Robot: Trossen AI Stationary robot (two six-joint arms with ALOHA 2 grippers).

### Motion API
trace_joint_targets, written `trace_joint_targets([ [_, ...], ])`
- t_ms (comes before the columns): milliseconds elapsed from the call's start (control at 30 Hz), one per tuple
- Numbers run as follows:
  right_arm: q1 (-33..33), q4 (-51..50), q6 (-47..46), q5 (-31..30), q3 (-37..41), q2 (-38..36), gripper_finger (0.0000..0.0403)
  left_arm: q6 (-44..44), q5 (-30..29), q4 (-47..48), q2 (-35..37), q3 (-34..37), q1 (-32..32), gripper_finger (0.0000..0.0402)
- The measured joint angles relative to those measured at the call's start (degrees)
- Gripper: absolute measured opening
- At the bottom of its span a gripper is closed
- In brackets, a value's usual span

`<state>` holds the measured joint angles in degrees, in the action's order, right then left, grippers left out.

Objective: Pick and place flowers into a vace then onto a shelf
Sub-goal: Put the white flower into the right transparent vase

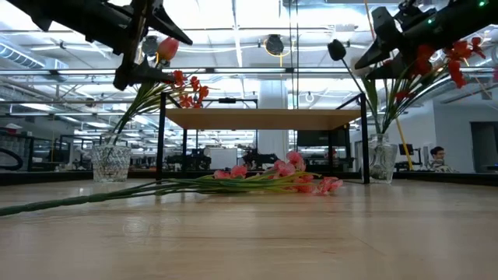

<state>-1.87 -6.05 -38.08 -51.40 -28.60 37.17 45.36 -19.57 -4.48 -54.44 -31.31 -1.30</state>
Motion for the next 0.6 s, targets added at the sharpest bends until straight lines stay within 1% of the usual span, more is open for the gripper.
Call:
trace_joint_targets([
  [67, 1.27, 0.86, -0.64, 0.14, 0.0, 0.02, 0.0182, 0.46, 0.09, -0.15, -0.7, 0.0, 0.0, 0.0386],
  [167, 3.06, 2.59, 0.78, 1.91, 0.0, 0.05, 0.0182, 1.81, 1.28, -0.34, -1.72, 0.0, 0.0, 0.0386],
  [367, 7.94, 2.94, -0.85, 2.09, 0.0, 0.22, 0.0182, 3.45, 1.6, -3.51, -4.44, 0.0, 0.0, 0.0386],
  [400, 8.37, 3.2, -1.69, 2.58, 0.0, 0.22, 0.0182, 3.47, 1.62, -4.19, -4.71, 0.0, 0.0, 0.0386],
  [533, 8.79, 7.15, -1.8, 8.17, 0.0, 0.05, 0.0183, 3.48, 1.8, -6.51, -5.45, 0.0, 0.0, 0.0386],
  [600, 8.79, 7.28, -1.84, 8.29, 0.0, 0.07, 0.0184, 3.49, 2.03, -7.51, -5.45, 0.0, 0.0, 0.0386],
])
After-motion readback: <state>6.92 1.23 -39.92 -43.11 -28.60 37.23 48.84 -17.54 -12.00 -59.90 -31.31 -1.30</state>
